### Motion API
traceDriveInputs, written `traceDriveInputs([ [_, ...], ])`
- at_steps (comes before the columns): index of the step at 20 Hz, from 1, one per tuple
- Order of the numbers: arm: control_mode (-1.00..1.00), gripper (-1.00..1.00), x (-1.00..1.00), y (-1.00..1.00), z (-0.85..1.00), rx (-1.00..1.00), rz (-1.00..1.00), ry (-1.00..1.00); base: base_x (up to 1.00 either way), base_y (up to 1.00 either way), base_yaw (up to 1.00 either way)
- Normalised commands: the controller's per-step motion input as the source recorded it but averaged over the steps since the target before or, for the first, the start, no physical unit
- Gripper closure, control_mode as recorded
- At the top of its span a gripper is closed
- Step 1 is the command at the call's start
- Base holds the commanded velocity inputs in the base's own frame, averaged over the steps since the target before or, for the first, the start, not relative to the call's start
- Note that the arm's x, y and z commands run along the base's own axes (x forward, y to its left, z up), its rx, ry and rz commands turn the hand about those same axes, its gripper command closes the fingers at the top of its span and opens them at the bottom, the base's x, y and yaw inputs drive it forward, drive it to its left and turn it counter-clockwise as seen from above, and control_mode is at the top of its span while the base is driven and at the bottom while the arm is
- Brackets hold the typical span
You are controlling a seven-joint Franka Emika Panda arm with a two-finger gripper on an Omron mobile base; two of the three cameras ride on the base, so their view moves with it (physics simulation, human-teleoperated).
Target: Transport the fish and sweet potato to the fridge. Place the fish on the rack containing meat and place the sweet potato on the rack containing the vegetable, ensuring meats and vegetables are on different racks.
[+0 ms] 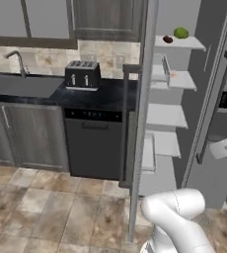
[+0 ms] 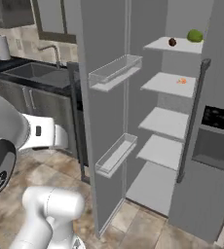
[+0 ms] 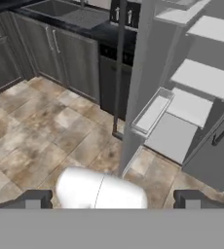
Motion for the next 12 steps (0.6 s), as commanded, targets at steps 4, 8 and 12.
traceDriveInputs([
  [4,1.0,-1.0,0.0,0.0,0.0,0.0,0.0,0.0,-0.57,1.0,0.28],
  [8,1.0,-1.0,0.0,0.0,0.0,0.0,0.0,0.0,0.0,1.0,0.67],
  [12,1.0,-1.0,0.0,0.0,0.0,0.0,0.0,0.0,0.0,0.53,0.96],
])
